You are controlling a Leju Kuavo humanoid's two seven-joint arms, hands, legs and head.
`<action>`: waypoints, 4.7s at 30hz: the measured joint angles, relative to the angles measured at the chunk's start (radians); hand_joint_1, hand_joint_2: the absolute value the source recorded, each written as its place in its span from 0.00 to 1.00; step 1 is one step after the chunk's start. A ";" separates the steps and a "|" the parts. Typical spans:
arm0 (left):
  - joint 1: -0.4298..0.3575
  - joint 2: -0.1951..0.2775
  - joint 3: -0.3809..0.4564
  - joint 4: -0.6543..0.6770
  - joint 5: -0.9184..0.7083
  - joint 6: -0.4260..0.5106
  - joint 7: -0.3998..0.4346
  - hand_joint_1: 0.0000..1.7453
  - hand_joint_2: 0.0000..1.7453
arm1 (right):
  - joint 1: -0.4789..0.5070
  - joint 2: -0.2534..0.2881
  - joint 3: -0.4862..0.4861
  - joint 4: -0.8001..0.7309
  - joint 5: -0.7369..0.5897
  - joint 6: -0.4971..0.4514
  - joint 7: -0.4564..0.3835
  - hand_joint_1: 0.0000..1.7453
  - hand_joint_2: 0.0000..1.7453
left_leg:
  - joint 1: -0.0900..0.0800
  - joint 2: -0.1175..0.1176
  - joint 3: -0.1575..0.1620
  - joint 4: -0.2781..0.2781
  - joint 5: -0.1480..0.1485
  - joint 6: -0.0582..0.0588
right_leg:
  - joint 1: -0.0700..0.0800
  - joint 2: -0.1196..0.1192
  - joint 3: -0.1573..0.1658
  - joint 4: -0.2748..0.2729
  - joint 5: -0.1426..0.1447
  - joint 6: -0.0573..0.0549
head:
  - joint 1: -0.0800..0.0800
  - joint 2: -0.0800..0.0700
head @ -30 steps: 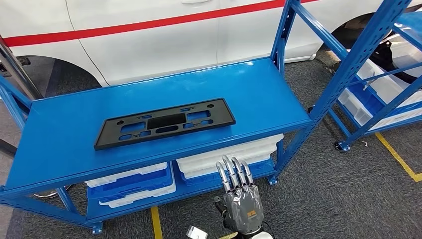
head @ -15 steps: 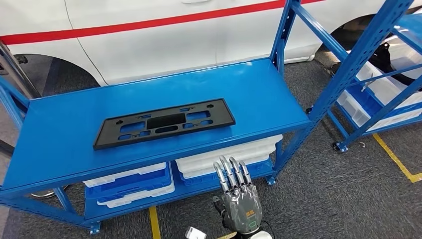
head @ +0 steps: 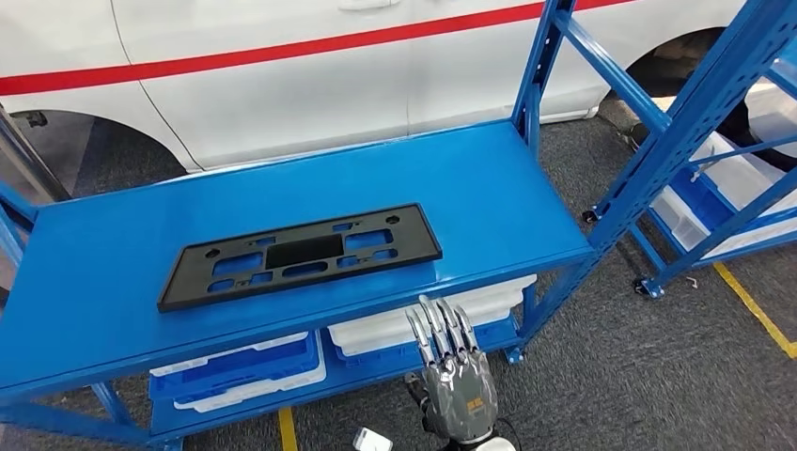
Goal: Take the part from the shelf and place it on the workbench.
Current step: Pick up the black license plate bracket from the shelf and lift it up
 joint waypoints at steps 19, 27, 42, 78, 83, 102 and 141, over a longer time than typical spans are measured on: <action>-0.001 0.005 -0.001 0.000 0.000 0.001 -0.002 0.00 0.00 | 0.001 0.018 -0.018 0.000 0.000 0.000 -0.003 0.00 1.00 | -0.006 0.009 -0.085 -0.022 0.096 0.046 | 0.013 0.003 0.027 0.051 -0.080 0.004 | 0.000 0.000; 0.000 0.004 -0.001 0.000 0.000 0.001 -0.002 0.00 0.00 | 0.002 0.018 -0.020 0.004 0.000 0.000 -0.003 0.00 1.00 | 0.000 0.007 -0.088 -0.008 0.086 0.029 | -0.020 -0.001 0.065 0.021 -0.063 0.035 | 0.000 0.000; 0.003 0.005 -0.001 0.000 0.000 0.001 -0.002 0.00 0.00 | 0.003 0.022 -0.022 0.005 0.000 0.000 -0.003 0.00 1.00 | 0.002 0.006 -0.130 0.076 0.063 0.001 | -0.002 0.002 0.095 -0.036 -0.053 -0.013 | -0.001 0.000; 0.000 0.005 -0.002 0.000 0.010 -0.009 -0.004 0.00 0.00 | 0.000 0.021 -0.021 0.004 0.000 0.009 -0.046 0.00 0.00 | -0.010 0.033 -0.107 -0.013 0.103 0.028 | 0.005 -0.077 0.126 -0.041 -0.082 0.011 | -0.001 0.000; -0.001 0.005 -0.002 0.000 0.010 -0.010 -0.003 0.00 0.00 | 0.001 0.018 -0.021 0.005 0.000 0.009 -0.046 0.00 0.00 | -0.005 -0.009 -0.104 -0.021 0.111 0.043 | -0.003 -0.009 0.010 0.214 -0.208 0.025 | 0.000 0.000; 0.001 0.004 -0.003 0.000 0.010 -0.011 -0.005 0.00 0.00 | 0.002 0.018 -0.019 0.005 -0.002 0.008 -0.055 0.00 0.00 | -0.002 -0.004 -0.172 0.146 0.049 -0.010 | -0.005 -0.009 0.113 -0.051 -0.058 -0.017 | -0.002 0.000; -0.002 0.004 -0.024 0.000 0.025 -0.016 -0.006 0.00 0.00 | -0.060 -0.007 0.027 0.022 0.000 0.026 0.003 0.00 0.00 | -0.005 -0.001 -0.093 -0.030 0.104 0.039 | 0.000 -0.011 0.079 0.010 -0.090 0.019 | 0.000 0.000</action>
